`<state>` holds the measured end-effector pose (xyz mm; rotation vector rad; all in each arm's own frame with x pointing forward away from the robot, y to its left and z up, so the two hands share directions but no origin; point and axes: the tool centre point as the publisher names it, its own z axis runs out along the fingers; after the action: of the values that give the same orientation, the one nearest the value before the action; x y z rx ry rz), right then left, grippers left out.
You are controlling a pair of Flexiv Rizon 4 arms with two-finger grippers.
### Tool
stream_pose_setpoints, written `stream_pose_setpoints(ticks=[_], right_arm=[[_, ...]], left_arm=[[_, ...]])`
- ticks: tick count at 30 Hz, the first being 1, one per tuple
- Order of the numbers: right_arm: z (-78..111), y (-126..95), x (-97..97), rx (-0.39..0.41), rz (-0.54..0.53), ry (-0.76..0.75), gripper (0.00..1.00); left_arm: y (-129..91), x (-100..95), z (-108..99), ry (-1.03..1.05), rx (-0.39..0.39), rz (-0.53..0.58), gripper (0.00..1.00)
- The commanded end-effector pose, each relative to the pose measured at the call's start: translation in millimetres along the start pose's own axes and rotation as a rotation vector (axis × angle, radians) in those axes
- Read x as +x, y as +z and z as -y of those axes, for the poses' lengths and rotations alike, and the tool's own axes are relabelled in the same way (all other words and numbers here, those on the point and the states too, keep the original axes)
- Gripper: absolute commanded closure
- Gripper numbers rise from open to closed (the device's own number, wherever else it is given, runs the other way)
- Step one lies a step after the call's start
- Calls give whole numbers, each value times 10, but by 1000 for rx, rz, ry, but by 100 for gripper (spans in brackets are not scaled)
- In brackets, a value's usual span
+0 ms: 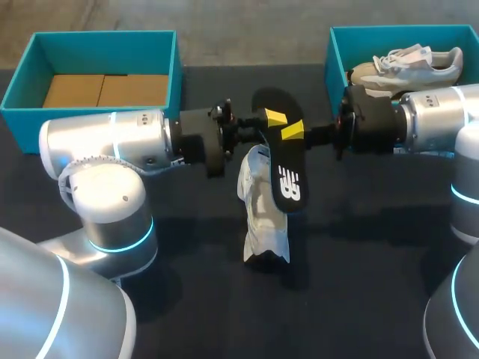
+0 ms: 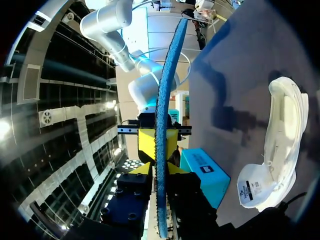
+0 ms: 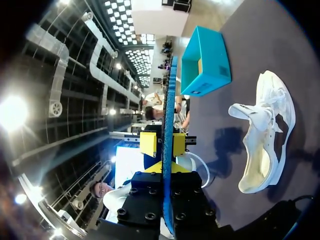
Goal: Take the shoe out of the shoebox, open the shoe tongue, remove and reinsert the insole, then place the shoe into the shoebox
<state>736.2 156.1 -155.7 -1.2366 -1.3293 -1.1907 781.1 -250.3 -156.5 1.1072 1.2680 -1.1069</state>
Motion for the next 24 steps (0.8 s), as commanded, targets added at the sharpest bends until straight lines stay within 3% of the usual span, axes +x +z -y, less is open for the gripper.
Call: stream_pose_setpoints(ticks=[1,3,9,10,11,12,24], right_arm=[[-9,7,-8,3,-2,-1,100],[-10,7,-9,3,-3,0,100],[-4,-8,-17,0,-4,-1,100],[-1,-14,-23,-1,-5,-1,80],[1,-21,-32,-5,-4,1,52],[3,-25,-38,-9,-3,1,0],[55,-270,-150,-104,81,-33,0]], left_arm=[[16,12,16,-2,-3,-2,92],[17,14,17,-4,-3,-1,100],[19,28,14,-51,-1,10,100],[14,29,9,-52,-1,12,100],[5,35,4,-57,1,11,100],[-4,45,0,-62,5,7,100],[-122,92,96,-273,98,44,100]])
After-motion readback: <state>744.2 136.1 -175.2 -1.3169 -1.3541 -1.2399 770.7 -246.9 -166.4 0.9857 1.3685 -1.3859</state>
